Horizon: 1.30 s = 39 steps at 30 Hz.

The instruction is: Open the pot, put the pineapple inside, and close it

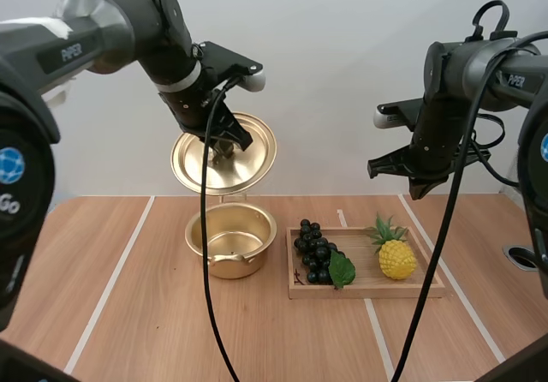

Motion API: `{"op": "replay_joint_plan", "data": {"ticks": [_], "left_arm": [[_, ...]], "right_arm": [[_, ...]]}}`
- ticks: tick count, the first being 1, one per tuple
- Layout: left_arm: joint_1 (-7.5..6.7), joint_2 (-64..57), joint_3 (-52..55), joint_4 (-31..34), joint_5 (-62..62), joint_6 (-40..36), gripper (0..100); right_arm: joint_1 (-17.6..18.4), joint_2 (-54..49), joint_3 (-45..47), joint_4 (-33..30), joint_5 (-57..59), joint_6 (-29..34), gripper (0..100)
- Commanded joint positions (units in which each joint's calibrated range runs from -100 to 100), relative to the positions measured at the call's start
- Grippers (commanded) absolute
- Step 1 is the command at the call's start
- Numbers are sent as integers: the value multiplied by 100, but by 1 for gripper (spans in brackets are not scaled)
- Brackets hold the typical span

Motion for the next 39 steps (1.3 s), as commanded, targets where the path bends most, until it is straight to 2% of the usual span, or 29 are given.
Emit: {"op": "replay_joint_plan", "data": {"ticks": [1, 5, 16, 27, 32, 39], "left_arm": [[-9, -289, 8, -37, -117, 15, 0], [-9, -523, 8, -37, -117, 15, 0], [-9, -615, 8, -37, 293, 15, 0], [-9, -615, 8, -37, 564, -38, 0], [-9, -634, 8, -406, 544, -93, 0], [-9, -1083, 8, -568, -428, -93, 0]], "right_arm": [[-16, -26, 70, -112, -49, 49, 0], [-16, -26, 230, -181, -206, 49, 3], [-16, 12, 339, -76, -733, -60, 98], [-16, 12, 339, -210, -916, 162, 100], [-16, 12, 339, -105, -1069, 318, 100], [-16, 29, 612, 280, -1422, 341, 100]]}}
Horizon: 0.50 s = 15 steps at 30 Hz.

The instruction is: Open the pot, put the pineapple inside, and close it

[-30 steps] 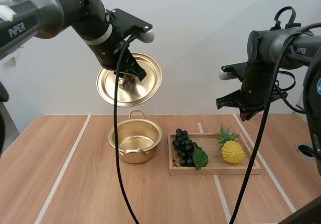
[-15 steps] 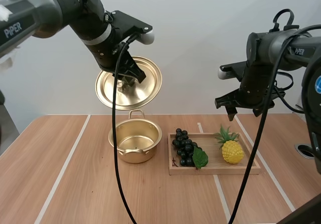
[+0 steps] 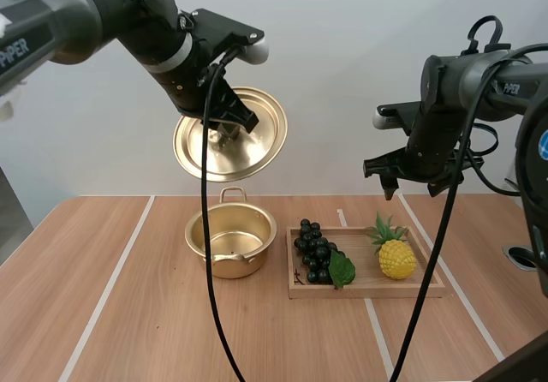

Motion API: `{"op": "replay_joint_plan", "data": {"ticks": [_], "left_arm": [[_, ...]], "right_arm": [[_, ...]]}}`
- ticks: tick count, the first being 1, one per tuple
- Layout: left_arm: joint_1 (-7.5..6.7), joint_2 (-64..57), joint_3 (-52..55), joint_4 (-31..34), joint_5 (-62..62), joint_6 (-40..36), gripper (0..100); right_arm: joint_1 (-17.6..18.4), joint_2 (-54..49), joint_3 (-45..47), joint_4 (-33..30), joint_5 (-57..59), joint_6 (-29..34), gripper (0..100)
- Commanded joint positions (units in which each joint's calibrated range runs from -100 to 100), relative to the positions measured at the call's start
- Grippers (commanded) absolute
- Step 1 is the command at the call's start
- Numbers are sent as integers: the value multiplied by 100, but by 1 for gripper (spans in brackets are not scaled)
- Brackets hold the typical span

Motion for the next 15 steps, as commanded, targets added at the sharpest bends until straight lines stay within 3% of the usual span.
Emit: {"op": "replay_joint_plan", "data": {"ticks": [1, 15], "left_arm": [[-9, -296, -3, -136, -594, -61, 0], [-9, -944, -3, -126, -913, -61, 0]], "right_arm": [[-16, 15, 279, 104, -387, 42, 100], [-16, 1137, 775, 148, -990, 42, 100]]}}
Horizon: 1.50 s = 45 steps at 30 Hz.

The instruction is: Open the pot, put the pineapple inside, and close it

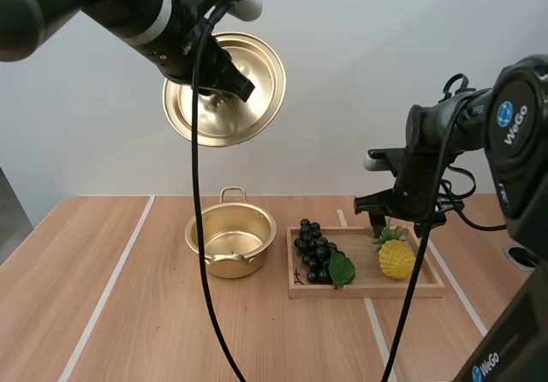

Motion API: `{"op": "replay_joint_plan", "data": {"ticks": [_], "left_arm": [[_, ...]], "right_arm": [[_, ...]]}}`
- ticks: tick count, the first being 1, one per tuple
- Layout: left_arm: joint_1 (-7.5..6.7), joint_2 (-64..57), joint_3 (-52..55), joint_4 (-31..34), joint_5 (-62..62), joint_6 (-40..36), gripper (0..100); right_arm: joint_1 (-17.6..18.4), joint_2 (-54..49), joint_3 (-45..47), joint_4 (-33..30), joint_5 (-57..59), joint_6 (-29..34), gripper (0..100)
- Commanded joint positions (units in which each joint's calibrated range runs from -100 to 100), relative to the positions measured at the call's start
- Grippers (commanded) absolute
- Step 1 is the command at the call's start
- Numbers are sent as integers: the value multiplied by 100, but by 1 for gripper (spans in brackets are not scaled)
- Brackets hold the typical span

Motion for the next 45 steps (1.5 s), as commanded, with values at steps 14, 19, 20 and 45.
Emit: {"op": "replay_joint_plan", "data": {"ticks": [14, 19, 20, 45], "left_arm": [[-9, -100, -3, -112, -139, 94, 0], [-9, -100, -3, -112, -139, 94, 0], [-9, -100, -3, -112, -139, 94, 0], [-9, -100, -3, -112, 61, 93, 0]], "right_arm": [[-16, 582, 53, -199, -127, 23, 100], [-16, 579, 57, -209, -144, 23, 100], [-16, 579, 57, -209, -163, 23, 100], [-16, 1018, 57, -358, -285, 23, 100]]}}
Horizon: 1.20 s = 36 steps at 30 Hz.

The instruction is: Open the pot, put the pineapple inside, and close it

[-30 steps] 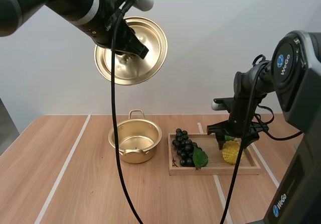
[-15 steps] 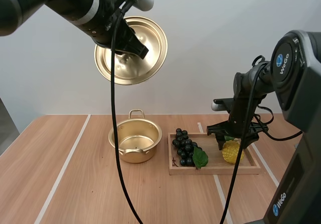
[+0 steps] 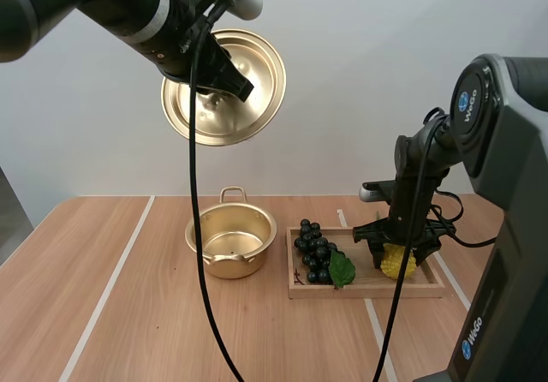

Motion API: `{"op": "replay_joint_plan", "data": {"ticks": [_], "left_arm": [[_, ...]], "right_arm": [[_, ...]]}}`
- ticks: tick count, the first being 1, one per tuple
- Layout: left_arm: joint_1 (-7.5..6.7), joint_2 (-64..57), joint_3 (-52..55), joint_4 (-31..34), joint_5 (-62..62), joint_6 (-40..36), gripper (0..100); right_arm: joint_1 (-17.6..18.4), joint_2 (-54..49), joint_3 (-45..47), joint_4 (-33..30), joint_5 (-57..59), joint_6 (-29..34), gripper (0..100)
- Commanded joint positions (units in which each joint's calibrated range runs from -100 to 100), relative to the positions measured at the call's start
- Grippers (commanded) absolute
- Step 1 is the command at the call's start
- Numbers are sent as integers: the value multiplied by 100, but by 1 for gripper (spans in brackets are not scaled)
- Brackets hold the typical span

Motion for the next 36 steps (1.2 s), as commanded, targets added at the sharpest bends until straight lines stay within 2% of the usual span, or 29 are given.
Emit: {"op": "replay_joint_plan", "data": {"ticks": [1, 13, 14, 15, 17, 18, 27, 36], "left_arm": [[-9, -61, -3, -112, -10, 20, 0], [-9, -61, -3, -112, 11, 20, 0], [-9, -61, -3, -112, 11, 20, 0], [-9, -61, -3, -112, 11, 20, 0], [-9, -61, -3, -112, 11, 20, 0], [-9, -61, -3, -112, 11, 20, 0], [-9, -61, -3, -112, -162, 20, 0], [2, -212, -436, -112, -1968, -45, 0]], "right_arm": [[-16, -35, 21, -53, -76, 6, 100], [-16, -35, 21, -53, -93, 6, 100], [-16, -35, 21, -53, -93, 6, 88], [-16, -35, 21, -53, -74, 6, 69], [-16, -35, 21, -53, -74, 17, 19], [-16, -35, 21, -53, -74, 75, 0], [-16, -48, -103, -53, -35, 122, 0], [-16, -191, -728, -42, 574, 122, 0]]}}
